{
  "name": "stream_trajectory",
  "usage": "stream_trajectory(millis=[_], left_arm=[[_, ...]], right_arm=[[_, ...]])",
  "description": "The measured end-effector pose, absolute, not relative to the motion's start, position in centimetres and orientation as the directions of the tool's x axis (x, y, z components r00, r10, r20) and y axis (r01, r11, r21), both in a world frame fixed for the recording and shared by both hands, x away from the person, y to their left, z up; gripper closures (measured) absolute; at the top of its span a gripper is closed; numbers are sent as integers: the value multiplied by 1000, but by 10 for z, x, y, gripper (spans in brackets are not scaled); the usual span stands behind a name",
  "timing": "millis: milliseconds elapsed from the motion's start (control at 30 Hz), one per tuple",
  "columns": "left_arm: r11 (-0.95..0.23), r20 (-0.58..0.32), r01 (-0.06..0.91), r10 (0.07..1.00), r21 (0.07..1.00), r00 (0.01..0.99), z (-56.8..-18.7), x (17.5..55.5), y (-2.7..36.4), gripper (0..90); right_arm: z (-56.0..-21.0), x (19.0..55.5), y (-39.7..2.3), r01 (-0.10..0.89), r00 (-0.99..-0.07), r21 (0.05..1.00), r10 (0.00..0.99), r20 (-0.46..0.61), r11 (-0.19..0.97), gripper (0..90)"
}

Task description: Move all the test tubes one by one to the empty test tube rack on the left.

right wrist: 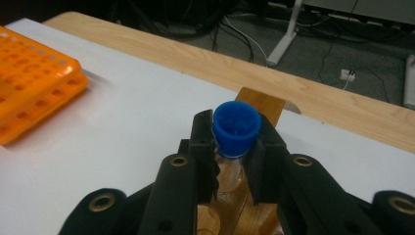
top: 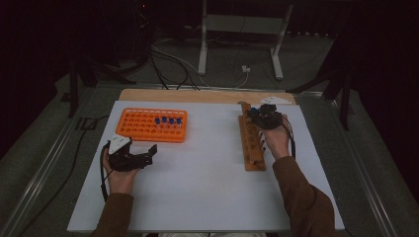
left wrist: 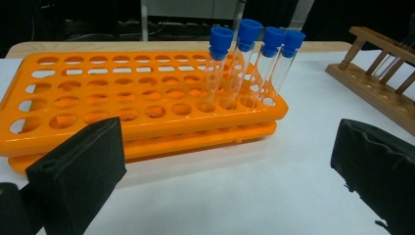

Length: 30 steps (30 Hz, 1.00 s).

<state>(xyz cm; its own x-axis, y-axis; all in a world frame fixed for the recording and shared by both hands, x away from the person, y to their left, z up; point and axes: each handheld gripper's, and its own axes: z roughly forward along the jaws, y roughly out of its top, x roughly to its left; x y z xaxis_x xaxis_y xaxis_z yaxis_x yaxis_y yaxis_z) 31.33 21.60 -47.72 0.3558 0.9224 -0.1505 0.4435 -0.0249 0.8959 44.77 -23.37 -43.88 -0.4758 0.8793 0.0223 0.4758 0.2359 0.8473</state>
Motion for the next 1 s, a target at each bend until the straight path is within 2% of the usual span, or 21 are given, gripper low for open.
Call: stream_trajectory(millis=[633,1000], left_arm=[[-41,-145,453,919,891,368,-480,315,213,8],[-52,-135,446,916,893,377,-480,314,209,8]], right_arm=[[-397,429,-247,388,-489,902,872,26,190,756],[-387,415,-236,347,-555,914,831,22,208,755]])
